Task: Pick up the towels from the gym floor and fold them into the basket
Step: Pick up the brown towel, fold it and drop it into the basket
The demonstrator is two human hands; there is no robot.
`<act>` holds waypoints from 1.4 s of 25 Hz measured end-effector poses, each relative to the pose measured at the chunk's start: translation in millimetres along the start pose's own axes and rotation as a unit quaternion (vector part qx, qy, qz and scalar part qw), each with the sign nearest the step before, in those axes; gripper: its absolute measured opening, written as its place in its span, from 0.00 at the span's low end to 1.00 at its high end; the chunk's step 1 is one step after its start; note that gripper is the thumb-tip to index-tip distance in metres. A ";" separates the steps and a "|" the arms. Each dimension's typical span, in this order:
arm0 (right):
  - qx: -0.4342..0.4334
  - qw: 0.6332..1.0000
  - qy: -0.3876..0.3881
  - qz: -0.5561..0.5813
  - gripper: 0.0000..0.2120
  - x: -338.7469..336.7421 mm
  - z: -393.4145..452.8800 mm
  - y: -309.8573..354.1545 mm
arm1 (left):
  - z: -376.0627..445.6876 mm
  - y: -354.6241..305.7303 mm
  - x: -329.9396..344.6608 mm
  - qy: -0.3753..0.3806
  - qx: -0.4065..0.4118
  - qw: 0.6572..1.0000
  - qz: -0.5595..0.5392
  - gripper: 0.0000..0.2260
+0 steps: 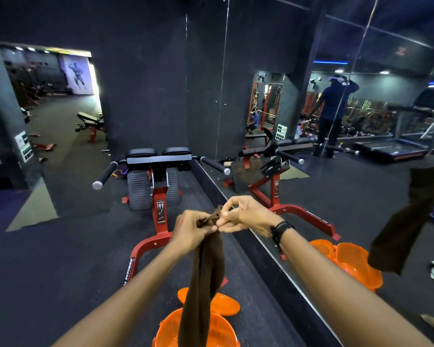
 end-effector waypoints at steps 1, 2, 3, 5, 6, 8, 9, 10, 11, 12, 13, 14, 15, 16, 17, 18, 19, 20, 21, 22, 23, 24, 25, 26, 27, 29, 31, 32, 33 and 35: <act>-0.028 0.998 0.002 -0.051 0.04 -7.8 -0.4 -1.2 | -0.9 2.2 -1.3 -0.002 -0.008 1.000 -0.013 0.04; -0.062 0.991 0.004 -0.116 0.04 -16.1 -1.0 -2.5 | -0.8 5.6 -2.2 -0.003 -0.016 0.999 -0.027 0.04; -0.091 0.978 0.023 -0.184 0.06 -23.2 -2.3 -4.0 | -0.5 7.8 -3.4 -0.002 -0.019 0.999 -0.038 0.03; -0.109 0.951 0.090 -0.275 0.12 -28.2 -6.0 -9.6 | 1.1 8.8 -4.8 0.010 -0.015 0.998 -0.052 0.04; -0.112 0.943 0.115 -0.291 0.14 -26.8 -7.3 -13.4 | 2.9 8.3 -5.4 0.015 -0.011 0.998 -0.063 0.05; -0.111 0.928 0.142 -0.326 0.13 -20.8 -7.8 -20.6 | 5.1 4.1 -6.6 0.009 -0.001 0.997 -0.073 0.06; -0.103 0.908 0.155 -0.376 0.14 -19.3 -6.2 -26.9 | 5.2 0.7 -7.6 0.003 0.003 0.997 -0.078 0.06; -0.086 0.879 0.173 -0.437 0.16 -20.0 -5.3 -33.9 | 6.0 -1.7 -9.2 -0.001 0.003 0.996 -0.087 0.06; -0.062 0.855 0.190 -0.478 0.18 -24.0 -4.6 -41.9 | 7.3 -3.0 -12.3 -0.009 0.000 0.995 -0.099 0.06; -0.039 0.849 0.200 -0.487 0.17 -31.1 -5.8 -47.5 | 9.9 -1.4 -16.9 -0.022 -0.007 0.994 -0.110 0.06; -0.021 0.858 0.197 -0.474 0.15 -40.6 -7.7 -50.9 | 12.8 1.2 -23.4 -0.042 -0.018 0.992 -0.117 0.06; -0.007 0.871 0.181 -0.457 0.12 -50.4 -10.0 -50.1 | 16.8 6.2 -30.6 -0.071 -0.032 0.990 -0.118 0.06; -0.002 0.882 0.158 -0.443 0.11 -59.7 -11.5 -45.7 | 20.6 12.7 -37.3 -0.099 -0.047 0.988 -0.112 0.06; -0.008 0.892 0.133 -0.433 0.12 -67.8 -11.3 -39.8 | 23.4 18.6 -42.7 -0.125 -0.058 0.986 -0.097 0.06; -0.025 0.899 0.107 -0.424 0.14 -72.9 -10.1 -32.4 | 24.6 22.7 -46.7 -0.147 -0.067 0.984 -0.079 0.06; -0.052 0.906 0.078 -0.413 0.13 -74.3 -8.5 -24.1 | 25.4 25.3 -49.4 -0.168 -0.073 0.981 -0.066 0.06; -0.084 0.912 0.046 -0.399 0.11 -73.6 -5.5 -17.6 | 26.8 27.7 -51.6 -0.190 -0.082 0.976 -0.068 0.06; -0.118 0.918 0.013 -0.378 0.09 -71.4 -3.1 -13.1 | 27.1 28.0 -55.0 -0.210 -0.092 0.969 -0.086 0.07; -0.148 0.923 -0.022 -0.355 0.08 -68.6 -1.8 -9.8 | 27.5 27.2 -59.4 -0.228 -0.099 0.962 -0.111 0.08; -0.174 0.924 -0.057 -0.334 0.08 -66.5 -1.3 -8.8 | 27.7 26.4 -64.1 -0.239 -0.100 0.957 -0.131 0.08; -0.191 0.924 -0.090 -0.318 0.08 -65.4 -1.2 -9.4 | 27.4 25.0 -68.6 -0.241 -0.094 0.955 -0.142 0.08; -0.201 0.923 -0.116 -0.306 0.09 -64.8 -1.2 -10.6 | 27.2 23.8 -71.5 -0.234 -0.087 0.957 -0.145 0.06; -0.207 0.924 -0.135 -0.291 0.10 -64.1 -1.9 -10.4 | 26.5 22.8 -73.4 -0.222 -0.076 0.961 -0.145 0.04; -0.207 0.930 -0.146 -0.267 0.13 -64.2 -2.3 -10.2 | 26.6 22.1 -74.4 -0.204 -0.068 0.965 -0.149 0.02; -0.200 0.940 -0.148 -0.233 0.17 -64.4 -2.9 -8.9 | 27.4 22.8 -75.7 -0.183 -0.062 0.969 -0.153 0.02; -0.150 0.960 -0.123 -0.204 0.24 -65.5 -4.9 -9.4 | 33.0 30.3 -80.0 -0.102 -0.082 0.981 -0.143 0.01; -0.078 0.969 -0.036 -0.231 0.21 -68.1 -7.8 -10.5 | 36.6 35.0 -82.9 0.040 -0.140 0.987 -0.062 0.04; -0.051 0.971 0.019 -0.234 0.17 -70.1 -9.6 -6.8 | 37.8 31.6 -84.2 0.093 -0.151 0.984 -0.014 0.04; -0.046 0.975 0.051 -0.212 0.15 -74.7 -9.8 2.1 | 39.0 20.5 -87.0 0.111 -0.139 0.984 0.000 0.03; -0.114 0.987 -0.008 -0.116 0.16 -90.2 -3.3 36.5 | 41.6 -18.8 -97.7 0.050 -0.062 0.989 -0.127 0.03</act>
Point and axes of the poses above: each hand's wrist, its own z-axis towards the middle knuckle, its own x-axis out of the palm, y = z × x, the point moved 1 cm from there along z, towards the middle knuckle, and after that the axes turned 15 degrees about -x, right-handed, at the moved point
